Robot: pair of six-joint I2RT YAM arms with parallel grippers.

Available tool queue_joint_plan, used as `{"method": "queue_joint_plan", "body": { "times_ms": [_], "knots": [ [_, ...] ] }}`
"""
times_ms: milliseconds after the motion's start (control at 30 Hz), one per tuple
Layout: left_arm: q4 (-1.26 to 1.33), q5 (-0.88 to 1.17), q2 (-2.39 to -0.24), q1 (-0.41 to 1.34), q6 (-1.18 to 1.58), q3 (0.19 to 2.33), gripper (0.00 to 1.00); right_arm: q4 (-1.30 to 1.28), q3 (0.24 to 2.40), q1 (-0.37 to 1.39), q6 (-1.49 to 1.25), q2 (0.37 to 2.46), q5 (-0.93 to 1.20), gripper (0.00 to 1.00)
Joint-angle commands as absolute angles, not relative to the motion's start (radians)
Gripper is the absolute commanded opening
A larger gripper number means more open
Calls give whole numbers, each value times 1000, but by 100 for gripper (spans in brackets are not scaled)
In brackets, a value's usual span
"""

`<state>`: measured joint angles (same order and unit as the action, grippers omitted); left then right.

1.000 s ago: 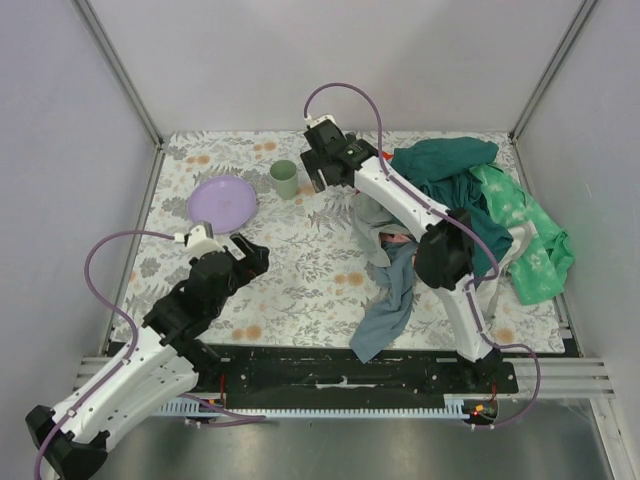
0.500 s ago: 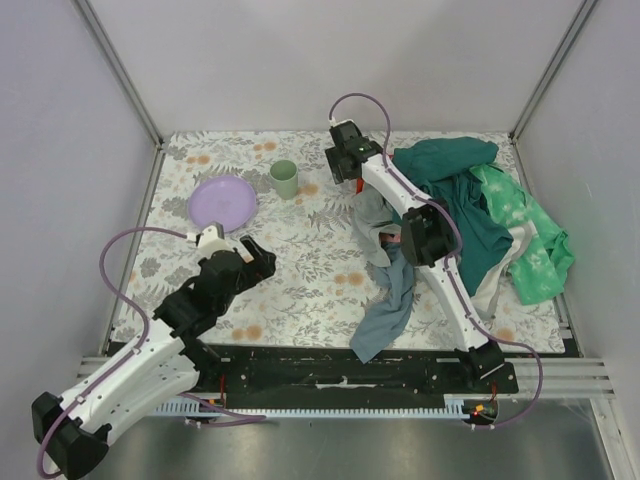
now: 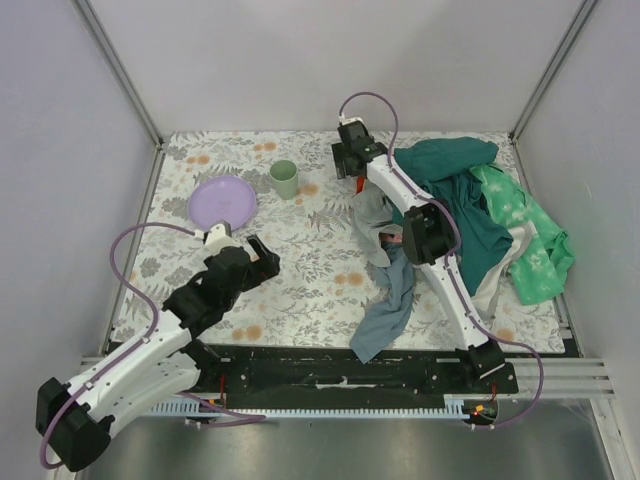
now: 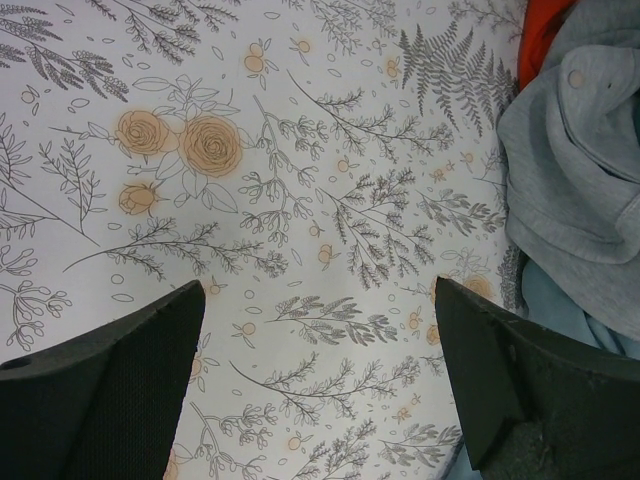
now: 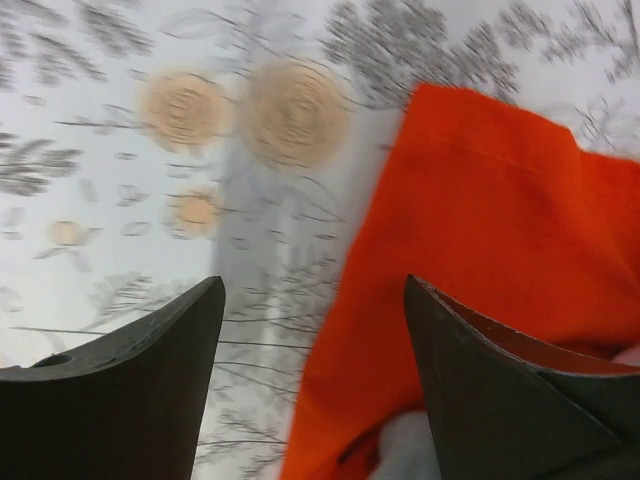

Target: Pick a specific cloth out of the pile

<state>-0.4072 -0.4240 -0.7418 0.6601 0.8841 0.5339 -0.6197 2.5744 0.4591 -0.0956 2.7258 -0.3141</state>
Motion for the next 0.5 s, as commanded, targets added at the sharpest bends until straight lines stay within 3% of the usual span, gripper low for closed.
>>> {"method": "queue_joint_plan", "body": {
  "times_ms": [0, 200, 300, 367, 467],
  "knots": [
    [-368, -440, -778, 657, 842, 583, 100, -780, 2595, 394, -158, 2732, -336, 82],
    [-364, -433, -816, 657, 845, 598, 100, -937, 2546, 390, -123, 2709, -465, 87],
    [-354, -425, -830, 657, 853, 600, 100, -992, 2548, 380, -121, 2706, -436, 84],
    [-345, -417, -838, 657, 853, 603, 100, -1026, 2548, 365, -150, 2706, -315, 74],
    [-342, -410, -856, 657, 853, 612, 100, -1017, 2549, 354, -175, 2712, -255, 40]
  ]
}}
